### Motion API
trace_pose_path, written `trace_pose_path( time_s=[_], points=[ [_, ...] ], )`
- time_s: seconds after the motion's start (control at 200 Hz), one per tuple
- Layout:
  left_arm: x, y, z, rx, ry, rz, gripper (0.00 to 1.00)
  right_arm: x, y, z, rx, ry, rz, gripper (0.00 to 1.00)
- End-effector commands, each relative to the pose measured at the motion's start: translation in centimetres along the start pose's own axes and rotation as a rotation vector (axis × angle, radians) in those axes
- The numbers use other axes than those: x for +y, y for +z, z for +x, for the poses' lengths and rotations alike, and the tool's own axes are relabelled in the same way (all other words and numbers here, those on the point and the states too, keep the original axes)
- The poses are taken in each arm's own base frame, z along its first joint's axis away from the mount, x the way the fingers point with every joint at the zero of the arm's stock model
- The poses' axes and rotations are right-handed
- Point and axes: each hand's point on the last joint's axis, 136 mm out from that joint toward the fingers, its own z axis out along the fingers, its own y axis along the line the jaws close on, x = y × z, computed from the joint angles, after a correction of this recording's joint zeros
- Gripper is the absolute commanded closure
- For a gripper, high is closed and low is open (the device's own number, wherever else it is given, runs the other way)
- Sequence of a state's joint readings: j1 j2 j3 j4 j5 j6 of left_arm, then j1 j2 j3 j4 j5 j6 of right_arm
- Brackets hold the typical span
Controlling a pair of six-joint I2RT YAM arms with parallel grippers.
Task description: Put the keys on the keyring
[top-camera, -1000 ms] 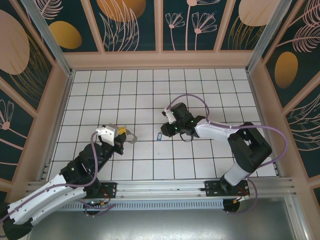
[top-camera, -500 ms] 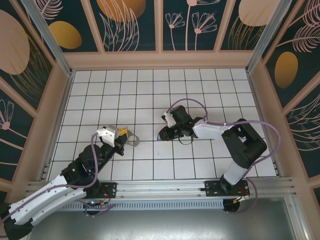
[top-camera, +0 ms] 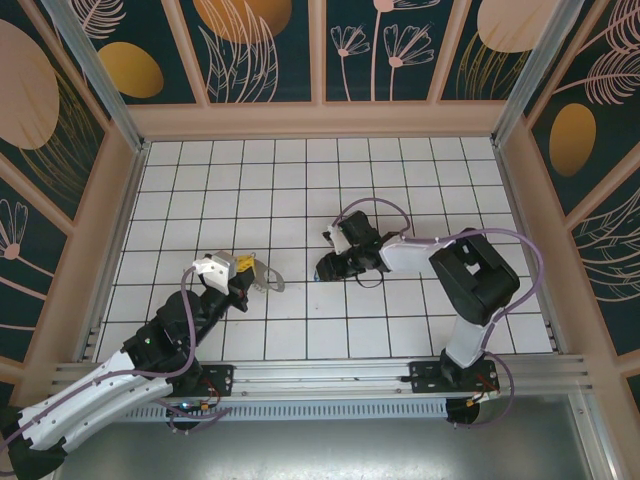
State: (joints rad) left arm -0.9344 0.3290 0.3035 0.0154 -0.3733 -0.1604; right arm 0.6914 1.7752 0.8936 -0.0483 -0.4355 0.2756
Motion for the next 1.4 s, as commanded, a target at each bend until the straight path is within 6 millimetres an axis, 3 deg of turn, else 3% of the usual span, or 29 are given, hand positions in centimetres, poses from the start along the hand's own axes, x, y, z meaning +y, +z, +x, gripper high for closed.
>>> trace_pose_path(
  time_s=[0.0,0.566,0.806,1.046,1.161,1.396],
  points=[
    [-0.2,-0.3,-1.5,-0.062,-0.009,0.012,1.00,-0.3,0.0,-2.0,-0.048,-0.007,0.012,0.64],
    [-0.1,-0.4,-1.6,-0.068,-0.012,0.008,1.00,-0.3,1.0,-4.3,-0.073,-0.034,0.017,0.66],
    [0.1,-0.3,-1.5,-0.062,-0.013,0.001,1.00,-0.3,2.3,-5.5,-0.055,-0.082,0.071,0.66],
    [0.3,-0.5,-1.7,-0.068,-0.018,-0.008,1.00,-1.7,4.4,-5.3,0.045,-0.238,0.358,0.62],
    [0.3,-0.5,-1.8,-0.069,-0.019,-0.011,1.00,-1.3,5.0,-5.4,0.057,-0.283,0.410,0.58],
    [0.3,-0.6,-1.9,-0.068,-0.023,-0.010,1.00,-3.3,4.7,-4.1,0.109,-0.339,0.559,0.58]
  ],
)
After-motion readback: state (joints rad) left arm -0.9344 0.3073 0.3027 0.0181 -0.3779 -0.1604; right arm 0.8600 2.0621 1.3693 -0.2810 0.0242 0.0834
